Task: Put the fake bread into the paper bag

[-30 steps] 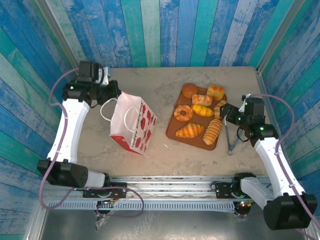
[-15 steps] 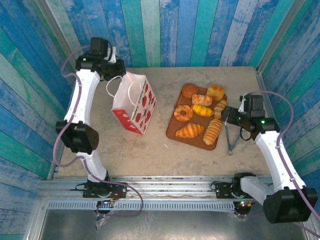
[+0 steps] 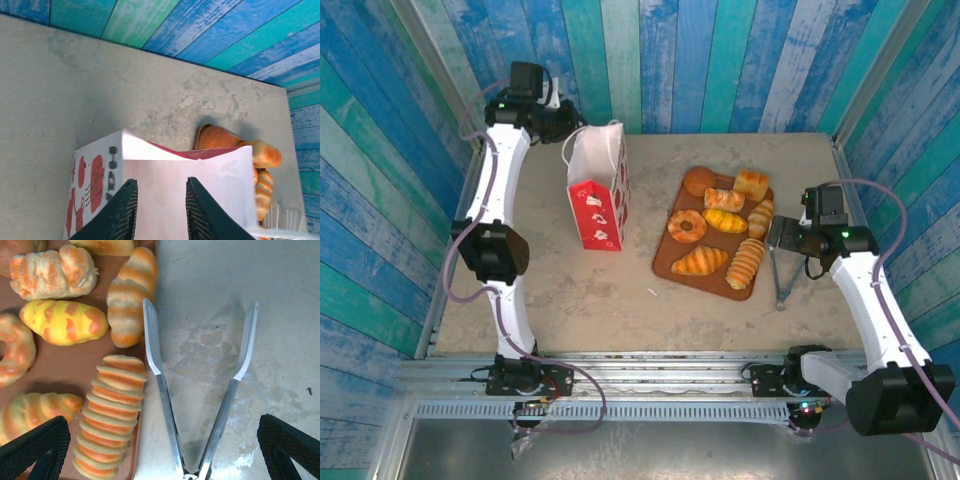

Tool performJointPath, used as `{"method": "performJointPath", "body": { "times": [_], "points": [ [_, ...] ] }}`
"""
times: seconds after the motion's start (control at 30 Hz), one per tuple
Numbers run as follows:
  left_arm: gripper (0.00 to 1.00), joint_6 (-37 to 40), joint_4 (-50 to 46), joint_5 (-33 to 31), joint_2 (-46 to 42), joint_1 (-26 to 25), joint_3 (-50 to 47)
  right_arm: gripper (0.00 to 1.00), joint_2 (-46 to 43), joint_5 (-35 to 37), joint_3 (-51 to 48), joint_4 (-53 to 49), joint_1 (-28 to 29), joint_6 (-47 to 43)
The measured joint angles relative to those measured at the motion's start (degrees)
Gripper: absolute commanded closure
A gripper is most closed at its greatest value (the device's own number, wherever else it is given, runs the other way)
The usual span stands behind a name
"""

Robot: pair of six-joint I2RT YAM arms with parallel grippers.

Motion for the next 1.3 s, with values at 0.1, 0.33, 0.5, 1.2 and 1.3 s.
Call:
{"method": "performJointPath", "body": {
  "times": [0.1,0.33,0.5,1.2,1.3],
  "points": [
    [0.42,-0.2,2.3,0.4,-0.1,0.7,0.5,0.00,-0.5,1.4,0.0,-1.2,0.0,0.0],
    [0.24,0.0,10.6,-1.7,-5.7,2.4,-9.5,0.00,-5.0,1.9,1.1,-3.5,0.0,-0.9],
    [0.02,0.3,23.9,-6.7,-25.4,2.8,-34.8,0.00,-6.9,0.1,2.7,-5.6,-0.1,-2.0],
    [0.03,-1.6,46.7,-24.4,-76.4,2.9,-90.3,0.00,2.5,-1.5,-10.6,-5.7,-1.8,10.4],
    [0.03,-1.7,47.1,-24.7,-76.4,2.9,-90.7,0.00,5.0,-1.5,-12.6,-4.0,-1.9,11.5]
  ]
}}
